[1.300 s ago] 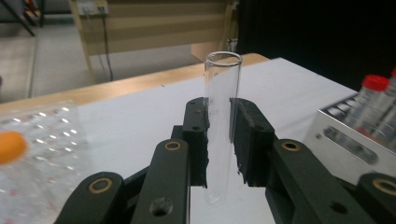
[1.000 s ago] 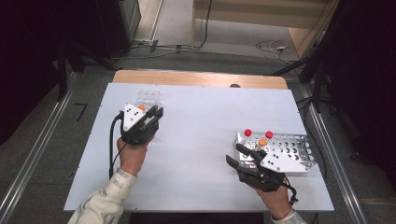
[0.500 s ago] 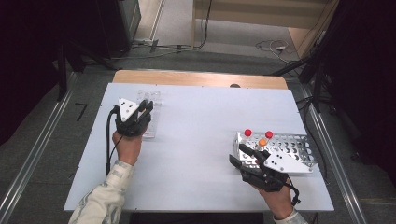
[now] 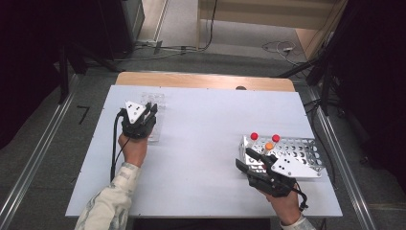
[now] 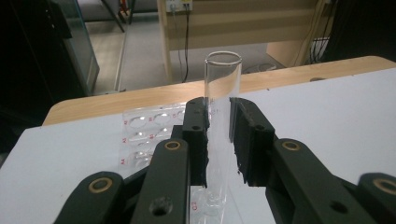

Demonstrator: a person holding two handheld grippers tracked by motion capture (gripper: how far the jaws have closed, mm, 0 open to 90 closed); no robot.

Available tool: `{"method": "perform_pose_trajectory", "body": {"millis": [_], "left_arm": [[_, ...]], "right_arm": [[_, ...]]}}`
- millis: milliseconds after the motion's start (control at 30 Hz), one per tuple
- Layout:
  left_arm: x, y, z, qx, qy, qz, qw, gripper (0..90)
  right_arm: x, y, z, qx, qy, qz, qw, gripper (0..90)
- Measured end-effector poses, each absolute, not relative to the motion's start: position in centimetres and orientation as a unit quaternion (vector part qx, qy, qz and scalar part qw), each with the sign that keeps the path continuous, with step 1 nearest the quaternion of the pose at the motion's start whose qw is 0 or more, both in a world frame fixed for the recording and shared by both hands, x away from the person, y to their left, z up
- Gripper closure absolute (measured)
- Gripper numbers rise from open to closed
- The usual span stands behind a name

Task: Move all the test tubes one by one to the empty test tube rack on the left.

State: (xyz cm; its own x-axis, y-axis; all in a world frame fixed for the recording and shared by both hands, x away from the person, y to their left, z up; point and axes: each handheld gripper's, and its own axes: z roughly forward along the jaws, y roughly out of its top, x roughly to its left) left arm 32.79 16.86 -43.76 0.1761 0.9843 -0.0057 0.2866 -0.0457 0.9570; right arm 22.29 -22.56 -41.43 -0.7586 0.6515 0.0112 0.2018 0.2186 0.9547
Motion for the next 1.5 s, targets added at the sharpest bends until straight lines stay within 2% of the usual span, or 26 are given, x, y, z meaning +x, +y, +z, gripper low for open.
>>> {"method": "perform_pose_trajectory", "body": {"millis": [1033, 1367, 1500], "left_arm": [[32.6, 16.7, -44.0, 0.619, 0.513, 0.378, 0.459, 73.6], [32.4, 16.9, -43.7, 0.614, 0.513, 0.378, 0.465, 69.7], [32.1, 17.1, -43.5, 0.613, 0.515, 0.37, 0.472, 65.0]], "right_arm": [[22.2, -22.6, -41.5, 0.281, 0.755, 0.558, 0.2, 48.2], [22.1, -22.8, -41.4, 0.284, 0.752, 0.559, 0.204, 47.9], [22.1, -23.5, -41.4, 0.292, 0.748, 0.559, 0.209, 47.5]]}}
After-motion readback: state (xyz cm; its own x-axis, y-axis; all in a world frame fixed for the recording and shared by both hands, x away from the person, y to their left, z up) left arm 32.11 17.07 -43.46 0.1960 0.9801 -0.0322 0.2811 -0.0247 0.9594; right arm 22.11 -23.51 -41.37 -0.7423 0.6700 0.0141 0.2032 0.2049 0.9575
